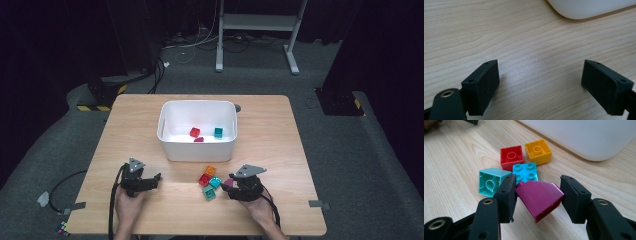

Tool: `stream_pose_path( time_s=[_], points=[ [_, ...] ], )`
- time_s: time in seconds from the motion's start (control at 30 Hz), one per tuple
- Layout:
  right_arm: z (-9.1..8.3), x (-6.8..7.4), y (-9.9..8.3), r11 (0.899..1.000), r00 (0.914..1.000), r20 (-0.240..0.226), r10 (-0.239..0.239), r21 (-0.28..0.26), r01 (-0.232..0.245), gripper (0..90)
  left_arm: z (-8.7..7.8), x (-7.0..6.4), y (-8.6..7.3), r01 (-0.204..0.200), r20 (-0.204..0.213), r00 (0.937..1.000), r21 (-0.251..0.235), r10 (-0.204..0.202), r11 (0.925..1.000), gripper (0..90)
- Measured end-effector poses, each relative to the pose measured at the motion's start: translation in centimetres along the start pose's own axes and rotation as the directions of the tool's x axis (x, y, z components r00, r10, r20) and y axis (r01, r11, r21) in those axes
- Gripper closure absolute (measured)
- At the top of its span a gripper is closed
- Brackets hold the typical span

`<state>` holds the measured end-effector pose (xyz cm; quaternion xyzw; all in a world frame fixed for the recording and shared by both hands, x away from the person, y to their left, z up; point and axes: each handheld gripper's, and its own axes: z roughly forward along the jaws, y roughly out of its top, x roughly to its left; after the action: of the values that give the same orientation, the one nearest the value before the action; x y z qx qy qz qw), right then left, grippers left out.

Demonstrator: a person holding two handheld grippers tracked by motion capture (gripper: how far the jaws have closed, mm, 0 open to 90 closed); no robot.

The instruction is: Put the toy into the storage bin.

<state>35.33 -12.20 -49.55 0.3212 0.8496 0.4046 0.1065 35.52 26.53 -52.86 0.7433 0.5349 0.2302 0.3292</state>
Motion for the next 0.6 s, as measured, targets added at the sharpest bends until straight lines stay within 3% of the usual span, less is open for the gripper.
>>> stream_pose_path(
  time_s=[0.6],
  points=[
    [-2.1,-1.6,1.7,0.999,0.9996,-0.023,0.019,-0.042,-0.02,48.8,0.0,0.0,0.0,0.0,0.0,1.0,0.0,0.0,1.0,14.9]
  ],
)
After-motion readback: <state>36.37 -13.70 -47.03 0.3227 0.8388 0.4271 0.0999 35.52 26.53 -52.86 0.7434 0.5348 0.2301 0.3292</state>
